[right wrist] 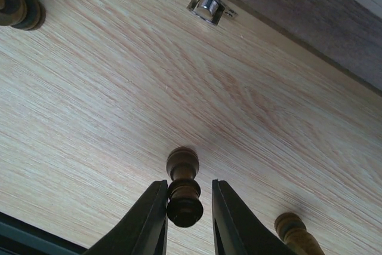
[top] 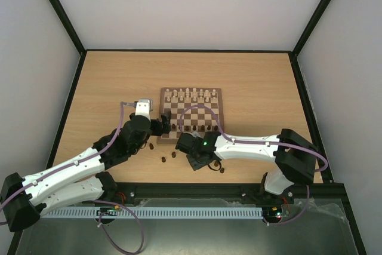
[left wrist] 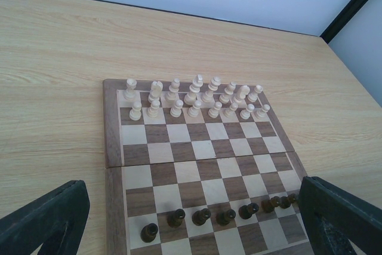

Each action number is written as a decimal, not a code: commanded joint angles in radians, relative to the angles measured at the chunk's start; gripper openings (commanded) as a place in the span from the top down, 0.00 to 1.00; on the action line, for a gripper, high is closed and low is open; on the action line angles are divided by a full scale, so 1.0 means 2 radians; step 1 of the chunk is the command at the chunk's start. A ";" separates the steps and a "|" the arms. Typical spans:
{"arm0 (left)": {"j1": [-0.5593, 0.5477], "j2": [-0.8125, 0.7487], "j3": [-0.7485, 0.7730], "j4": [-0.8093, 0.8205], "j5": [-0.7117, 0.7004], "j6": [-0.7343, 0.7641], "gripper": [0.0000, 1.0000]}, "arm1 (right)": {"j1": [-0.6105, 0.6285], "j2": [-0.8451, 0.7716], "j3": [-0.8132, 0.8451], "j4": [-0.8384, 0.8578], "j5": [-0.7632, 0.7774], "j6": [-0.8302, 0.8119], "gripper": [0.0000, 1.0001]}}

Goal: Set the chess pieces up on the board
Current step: Pick up the chess piece at the center of the board, then place the chess piece on the chessboard, then pick up the chess piece at the center of the board.

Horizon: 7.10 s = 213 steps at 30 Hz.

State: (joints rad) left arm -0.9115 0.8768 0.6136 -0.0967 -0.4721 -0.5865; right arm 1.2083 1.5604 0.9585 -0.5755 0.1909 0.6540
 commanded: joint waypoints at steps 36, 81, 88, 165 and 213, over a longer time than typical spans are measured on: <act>-0.001 -0.021 -0.010 -0.010 -0.025 -0.004 0.01 | -0.112 0.108 0.203 -0.074 0.009 -0.124 0.89; -0.002 -0.060 -0.021 -0.022 -0.069 -0.018 0.01 | -0.127 0.148 0.214 -0.045 -0.020 -0.144 0.89; -0.002 -0.060 -0.021 -0.022 -0.070 -0.017 0.01 | -0.127 0.147 0.213 -0.045 -0.020 -0.144 0.88; -0.002 -0.073 -0.032 -0.004 -0.048 -0.011 0.01 | -0.125 -0.445 -0.159 0.156 -0.052 -0.057 0.01; -0.001 -0.102 -0.039 0.007 -0.015 -0.006 0.01 | -0.125 -0.347 -0.096 0.031 -0.061 0.025 0.12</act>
State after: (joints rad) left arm -0.9115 0.6971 0.5476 -0.0948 -0.5022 -0.6022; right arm 0.9569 0.7719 0.7132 -0.3515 0.1551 0.6735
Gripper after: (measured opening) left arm 0.988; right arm 0.921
